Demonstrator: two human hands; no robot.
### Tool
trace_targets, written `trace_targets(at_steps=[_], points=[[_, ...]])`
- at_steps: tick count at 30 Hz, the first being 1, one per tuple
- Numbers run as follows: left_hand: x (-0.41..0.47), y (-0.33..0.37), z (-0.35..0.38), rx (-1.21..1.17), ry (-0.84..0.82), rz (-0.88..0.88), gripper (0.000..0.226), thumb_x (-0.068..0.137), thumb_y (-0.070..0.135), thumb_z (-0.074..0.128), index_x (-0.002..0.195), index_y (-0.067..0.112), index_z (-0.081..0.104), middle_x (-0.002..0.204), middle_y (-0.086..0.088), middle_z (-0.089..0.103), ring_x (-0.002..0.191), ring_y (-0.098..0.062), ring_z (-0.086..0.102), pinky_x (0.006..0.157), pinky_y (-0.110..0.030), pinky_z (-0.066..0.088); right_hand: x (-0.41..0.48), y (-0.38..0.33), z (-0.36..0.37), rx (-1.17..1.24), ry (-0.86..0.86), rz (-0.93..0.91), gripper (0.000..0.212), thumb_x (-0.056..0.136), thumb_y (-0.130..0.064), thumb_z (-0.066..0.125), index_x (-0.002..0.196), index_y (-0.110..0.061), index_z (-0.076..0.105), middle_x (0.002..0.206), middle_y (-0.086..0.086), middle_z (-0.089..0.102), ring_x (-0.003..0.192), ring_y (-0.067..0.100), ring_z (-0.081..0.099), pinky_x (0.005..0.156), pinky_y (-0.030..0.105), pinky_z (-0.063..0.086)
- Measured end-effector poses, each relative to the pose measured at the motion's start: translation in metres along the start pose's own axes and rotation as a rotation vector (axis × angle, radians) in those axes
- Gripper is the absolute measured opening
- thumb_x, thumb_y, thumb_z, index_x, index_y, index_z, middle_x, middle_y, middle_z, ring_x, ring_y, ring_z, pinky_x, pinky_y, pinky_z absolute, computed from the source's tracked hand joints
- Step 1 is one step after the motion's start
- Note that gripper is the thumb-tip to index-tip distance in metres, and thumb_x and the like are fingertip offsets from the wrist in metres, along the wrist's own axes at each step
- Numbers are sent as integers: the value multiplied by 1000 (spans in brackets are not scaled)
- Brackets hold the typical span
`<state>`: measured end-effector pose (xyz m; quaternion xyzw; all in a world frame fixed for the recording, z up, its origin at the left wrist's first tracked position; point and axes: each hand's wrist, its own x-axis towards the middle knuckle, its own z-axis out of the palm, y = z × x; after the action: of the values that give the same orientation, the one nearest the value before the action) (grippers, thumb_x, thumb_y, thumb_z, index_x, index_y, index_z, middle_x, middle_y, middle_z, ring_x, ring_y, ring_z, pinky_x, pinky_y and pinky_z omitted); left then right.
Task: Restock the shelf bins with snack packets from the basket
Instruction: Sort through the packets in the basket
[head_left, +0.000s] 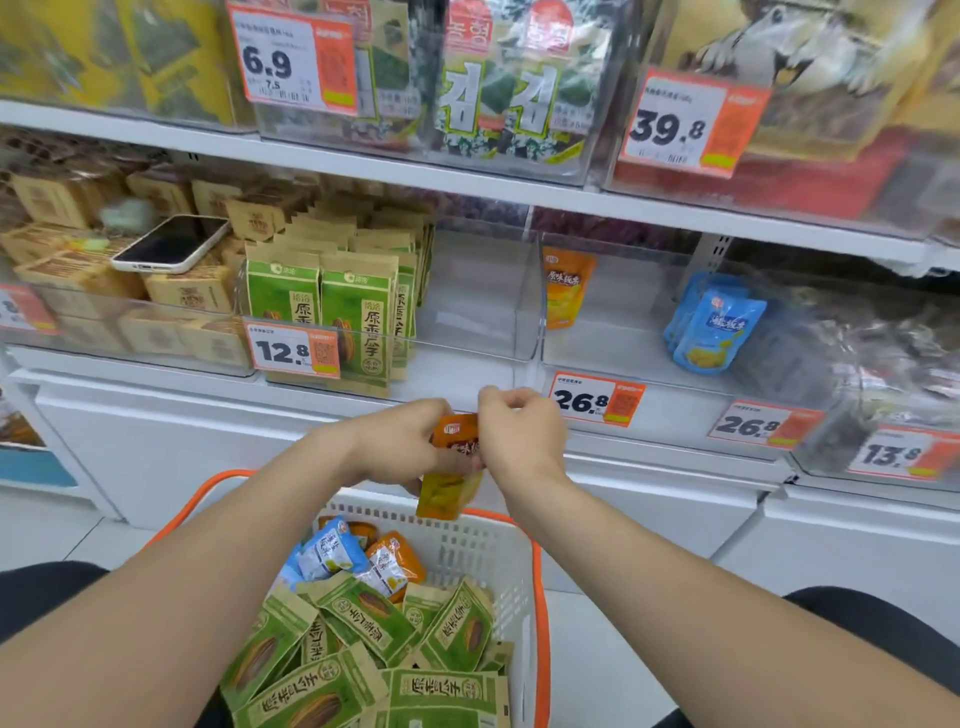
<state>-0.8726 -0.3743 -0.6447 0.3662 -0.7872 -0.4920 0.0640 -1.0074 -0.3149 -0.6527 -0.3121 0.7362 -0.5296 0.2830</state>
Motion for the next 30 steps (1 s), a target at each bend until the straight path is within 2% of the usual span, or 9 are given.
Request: trace_targets(at_steps=[4, 9, 12, 16, 19, 22, 24, 28, 30], points=[[-4, 30, -5, -223, 228, 121, 18, 96, 11, 74, 113, 14, 68, 95, -6, 80, 90, -22, 79, 77, -41, 64, 11, -27, -34, -105, 87, -140, 26, 91, -42, 57, 112, -27, 60, 109, -1, 65, 105, 22, 62, 94, 40, 53], [-4, 56, -2, -441, 319, 222, 19, 106, 19, 61, 121, 14, 72, 104, -9, 80, 97, -20, 77, 84, -41, 64, 9, -41, -61, -275, -16, -306, 28, 91, -44, 56, 88, -20, 71, 86, -3, 72, 86, 20, 67, 77, 36, 56], [3, 65, 6, -472, 418, 239, 20, 106, 22, 61, 115, 12, 75, 105, -10, 79, 94, -20, 75, 84, -47, 64, 7, -47, -63, -228, -100, -333, 23, 92, -42, 56, 100, -22, 66, 94, -6, 70, 90, 15, 65, 77, 36, 55], [15, 81, 16, -514, 585, 240, 27, 108, 29, 57, 106, 9, 75, 100, -16, 76, 84, -25, 73, 68, -42, 64, 26, -60, -71, -109, -33, -224, 29, 78, -39, 53, 88, -16, 69, 86, 2, 74, 87, 29, 70, 81, 51, 60], [24, 90, 21, -467, 737, 204, 14, 105, 21, 59, 104, 18, 73, 99, -11, 73, 78, -19, 68, 60, -36, 62, 49, -73, -82, 24, 27, -86, 26, 76, -31, 55, 84, -10, 69, 82, 9, 75, 83, 35, 74, 77, 56, 62], [36, 94, 25, -284, 884, 248, 18, 91, 9, 64, 99, 23, 72, 91, -1, 70, 73, -12, 63, 69, -32, 59, 70, -86, -94, 136, 84, -3, 19, 80, -29, 54, 90, -14, 58, 101, 14, 72, 96, 37, 72, 89, 55, 60], [43, 100, 28, -138, 927, 289, 21, 86, 8, 68, 101, 22, 70, 93, 7, 68, 79, -8, 60, 76, -21, 49, 84, -91, -97, 201, 115, 25, 10, 85, -25, 52, 84, -17, 46, 109, 14, 67, 99, 35, 70, 93, 52, 58], [64, 107, 36, -25, 870, 324, 33, 87, 20, 70, 119, 22, 61, 115, 7, 59, 104, -14, 56, 89, -25, 39, 114, -93, -91, 207, 156, 69, 3, 88, -20, 49, 88, -17, 49, 112, 14, 68, 95, 32, 68, 89, 44, 59], [75, 107, 39, 26, 843, 321, 37, 92, 31, 68, 126, 23, 58, 116, 10, 54, 108, -16, 57, 89, -25, 37, 133, -93, -87, 132, 137, 84, 29, 88, -21, 50, 112, -8, 59, 120, 17, 69, 103, 35, 69, 94, 49, 59]])
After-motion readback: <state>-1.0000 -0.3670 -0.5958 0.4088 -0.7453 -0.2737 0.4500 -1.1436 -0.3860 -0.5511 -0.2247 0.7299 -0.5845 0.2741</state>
